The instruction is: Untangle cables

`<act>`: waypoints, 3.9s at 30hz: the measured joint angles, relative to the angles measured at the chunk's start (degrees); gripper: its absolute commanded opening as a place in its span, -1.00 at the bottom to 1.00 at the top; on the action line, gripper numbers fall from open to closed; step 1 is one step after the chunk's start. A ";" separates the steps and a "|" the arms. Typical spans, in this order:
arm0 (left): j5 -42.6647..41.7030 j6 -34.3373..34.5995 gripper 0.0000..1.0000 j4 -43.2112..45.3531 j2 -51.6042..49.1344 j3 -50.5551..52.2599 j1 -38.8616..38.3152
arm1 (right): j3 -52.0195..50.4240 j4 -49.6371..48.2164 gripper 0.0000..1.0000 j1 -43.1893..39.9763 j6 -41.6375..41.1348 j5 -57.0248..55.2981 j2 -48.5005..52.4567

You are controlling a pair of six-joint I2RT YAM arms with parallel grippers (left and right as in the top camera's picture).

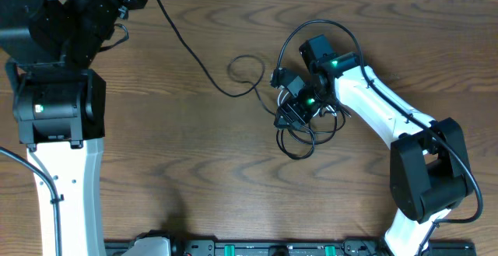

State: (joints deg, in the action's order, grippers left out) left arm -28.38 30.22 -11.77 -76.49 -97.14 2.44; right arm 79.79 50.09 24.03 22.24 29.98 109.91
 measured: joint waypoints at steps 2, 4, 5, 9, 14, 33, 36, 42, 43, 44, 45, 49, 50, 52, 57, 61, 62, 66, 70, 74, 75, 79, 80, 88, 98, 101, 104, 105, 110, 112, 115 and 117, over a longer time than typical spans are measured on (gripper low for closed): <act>-0.02 0.00 -0.85 -0.66 -0.20 0.00 0.00 | 0.00 0.02 -0.27 0.00 0.22 0.31 -0.15; 0.00 0.00 -0.85 -1.07 -0.33 0.00 0.00 | 0.00 0.02 -0.93 0.00 0.37 0.48 -0.50; 0.00 0.00 -0.85 -1.29 -0.39 0.00 0.00 | 0.00 -0.02 -0.98 0.00 0.28 0.46 -0.63; 0.02 -0.42 -0.85 -3.41 -0.46 0.00 0.04 | 0.31 -1.07 -0.98 -0.24 -3.98 -0.46 -1.44; 2.03 -1.14 -0.85 -13.07 -0.92 -0.07 0.13 | 9.11 -0.04 -0.98 -3.52 -11.52 -2.25 -3.61; 3.23 -7.80 -0.85 -27.61 -6.47 -0.04 0.13 | 34.86 -6.88 -0.97 -7.23 -42.66 -11.56 -15.65; 3.21 -8.02 -0.85 -30.64 -6.67 -0.04 0.13 | 35.91 -5.20 -0.98 -7.23 -44.44 -11.85 -15.63; 0.37 -11.32 -0.84 -34.56 -7.72 -0.02 -0.74 | 36.89 3.23 -0.98 -7.08 -46.93 -13.44 -14.16; -0.24 -12.09 -0.84 -34.56 -8.24 -0.04 -1.25 | 37.00 4.50 -0.98 -6.86 -47.17 -13.60 -13.14; -0.74 -12.44 -0.84 -34.64 -8.70 -0.02 -1.75 | 37.05 5.27 -0.98 -6.73 -47.30 -13.60 -12.33; -1.46 -12.79 -0.77 -34.67 -9.44 0.00 -2.36 | 37.05 6.03 -0.98 -6.38 -47.45 -13.57 -10.95; -4.17 -13.88 -0.53 -34.32 -12.02 0.04 -4.37 | 37.05 6.05 -0.98 -5.07 -47.50 -12.37 -6.10; -5.22 -14.12 -0.48 -34.27 -12.72 0.07 -4.94 | 37.03 5.68 -0.98 -4.76 -47.50 -11.85 -5.18; -7.04 -14.86 -0.47 -34.32 -13.64 0.15 -5.86 | 37.03 4.83 -0.98 -4.13 -47.52 -11.08 -3.85; -11.15 -17.40 -0.47 -35.12 -16.13 0.15 -7.63 | 37.05 4.61 -0.98 -3.21 -47.50 -10.19 -3.39; -12.33 -20.17 -0.35 -39.15 -19.61 0.17 -7.82 | 37.29 5.33 -0.98 -3.23 -47.58 -10.21 -0.13; -12.52 -21.09 -0.26 -39.91 -20.24 0.17 -7.87 | 37.27 5.29 -0.98 -3.23 -47.69 -10.19 1.01; -14.19 -27.39 0.65 -42.42 -23.58 0.20 -9.05 | 37.24 4.24 -0.98 -3.26 -48.68 -10.21 7.85; -14.69 -33.48 0.94 -43.25 -24.52 0.22 -9.05 | 37.13 4.09 -0.98 -3.34 -49.44 -10.21 11.30; -16.55 -38.97 0.94 -42.38 -24.52 0.22 -6.21 | 37.13 3.67 -0.98 -4.33 -49.99 -9.90 12.17; -18.40 -40.74 0.94 -42.77 -24.52 0.22 -5.60 | 37.13 2.82 -0.98 -5.01 -50.18 -9.27 12.31; -26.67 -49.55 0.94 -47.36 -24.52 0.22 -7.04 | 37.13 0.94 -0.98 -8.41 -50.29 -3.87 12.33; -27.08 -50.18 0.93 -47.58 -24.52 0.22 -7.82 | 37.13 0.96 -0.98 -8.85 -50.25 -2.99 12.33; -20.31 -54.42 0.94 -48.33 -24.52 1.27 -22.27 | 37.13 1.16 -0.98 -10.19 -48.37 3.78 12.33; -14.75 -54.10 0.46 -38.91 -33.18 5.92 -24.68 | 37.13 1.05 -0.97 -11.58 -45.40 8.98 12.33; -14.82 -52.74 0.25 -37.90 -34.71 5.97 -25.70 | 37.13 1.05 -0.98 -11.58 -44.54 9.07 12.33; -15.21 -52.50 -0.63 -37.11 -34.75 5.97 -25.83 | 37.13 1.05 -0.98 -11.58 -44.00 9.03 12.35; -15.21 -51.76 -0.85 -37.07 -34.75 5.97 -25.83 | 37.13 1.05 -0.98 -11.58 -43.91 9.03 12.33; -15.32 -48.92 -0.85 -37.00 -34.73 5.90 -25.53 | 37.13 1.29 -0.96 -11.58 -43.87 8.41 12.35; -15.47 -45.09 -0.85 -37.42 -34.73 4.33 -24.46 | 37.13 1.77 -0.64 -11.58 -43.85 7.32 12.33; -17.75 -39.65 -0.85 -36.26 -33.09 -1.42 -20.81 | 37.13 2.54 0.06 -11.58 -42.56 6.08 12.33; -18.64 -34.99 -0.85 -33.79 -30.34 -4.87 -18.36 | 37.13 3.17 0.33 -11.58 -41.75 5.81 12.35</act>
State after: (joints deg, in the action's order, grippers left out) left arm -47.03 -4.78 -45.56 -106.83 -102.02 -15.92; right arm 116.92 53.25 12.45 -19.51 35.79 122.26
